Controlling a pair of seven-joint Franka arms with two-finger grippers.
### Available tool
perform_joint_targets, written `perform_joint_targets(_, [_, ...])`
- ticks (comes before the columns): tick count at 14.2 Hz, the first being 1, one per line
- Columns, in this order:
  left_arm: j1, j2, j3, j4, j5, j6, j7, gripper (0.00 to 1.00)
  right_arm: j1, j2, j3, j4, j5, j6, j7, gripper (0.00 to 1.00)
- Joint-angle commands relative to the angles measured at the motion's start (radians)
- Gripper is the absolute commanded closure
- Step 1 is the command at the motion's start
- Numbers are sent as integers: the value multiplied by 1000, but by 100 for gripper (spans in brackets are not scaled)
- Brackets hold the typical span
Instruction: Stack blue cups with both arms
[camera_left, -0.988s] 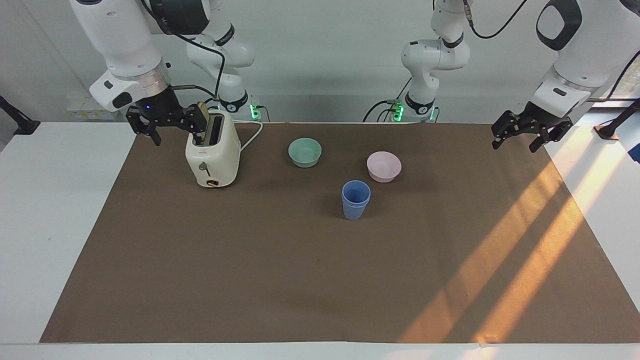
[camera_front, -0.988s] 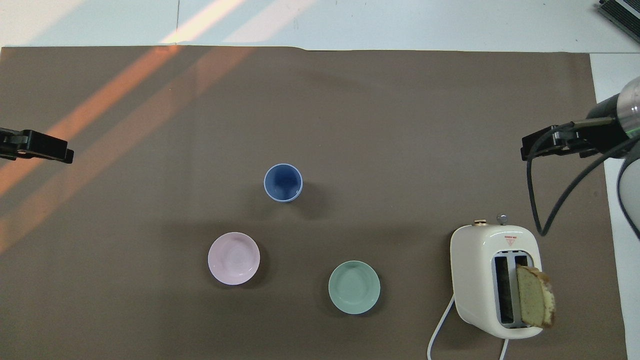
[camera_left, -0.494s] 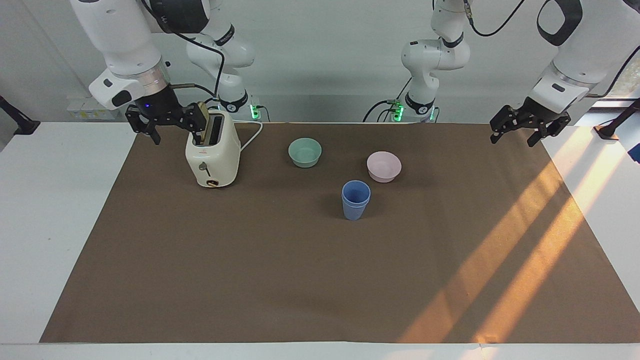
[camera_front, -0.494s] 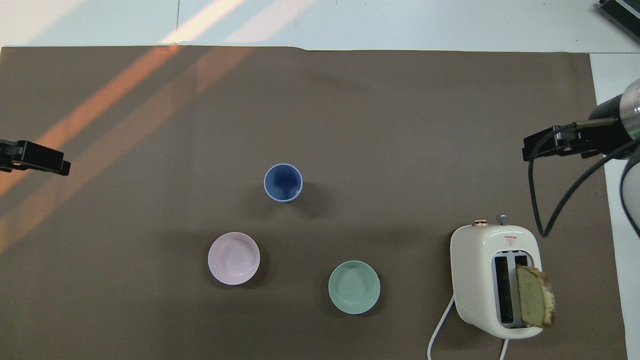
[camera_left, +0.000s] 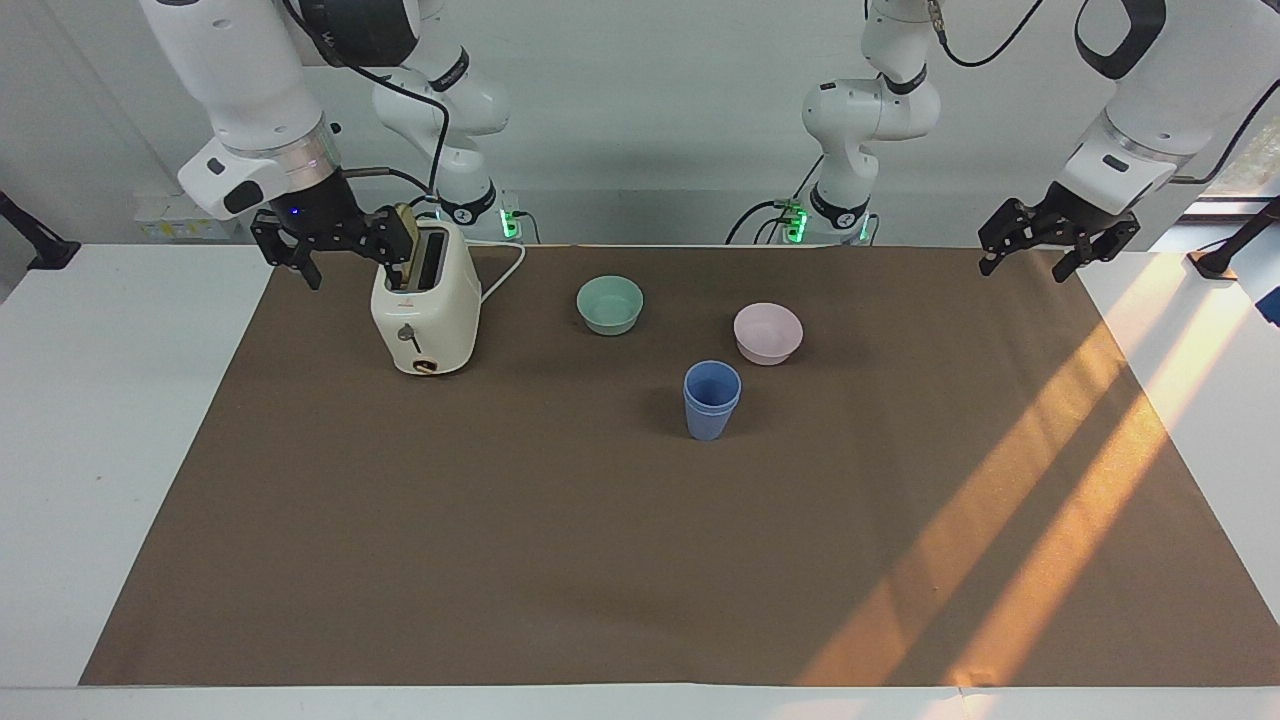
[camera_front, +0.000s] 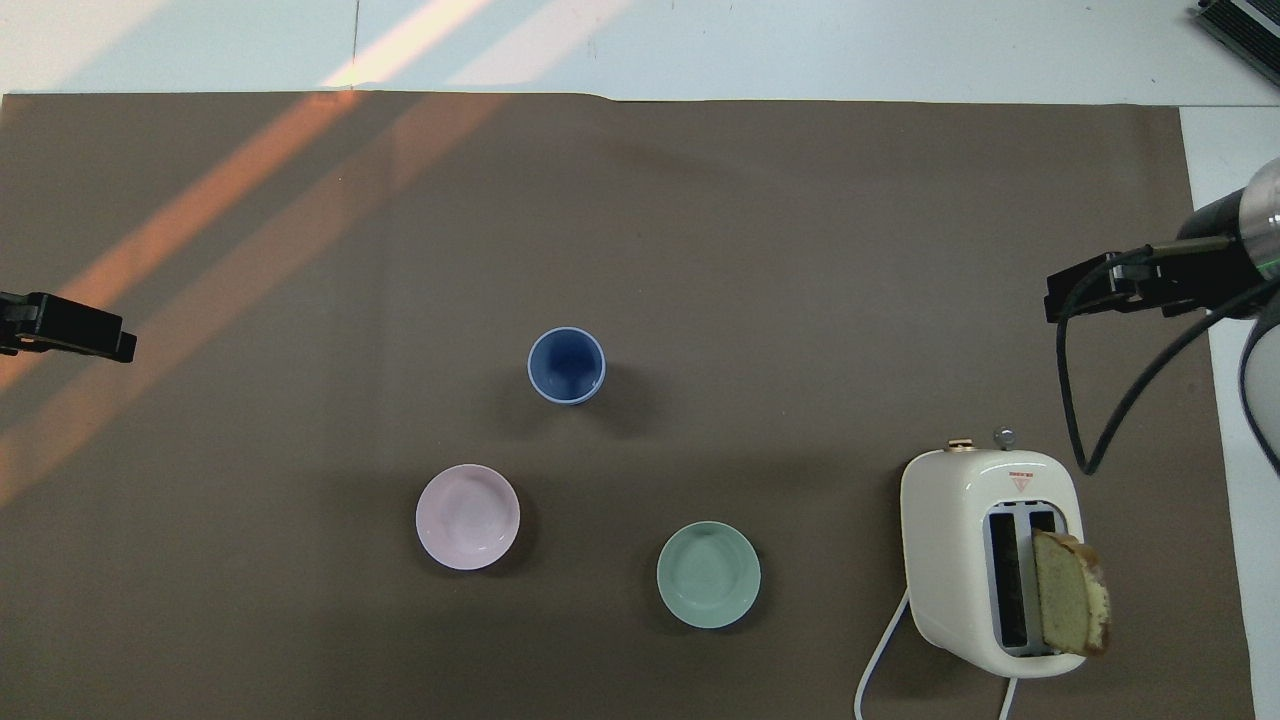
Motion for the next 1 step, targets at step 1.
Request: perform_joint_targets(1, [-12,-26,10,-30,6,3,0,0,-20,-26,11,-36,10,22,0,0])
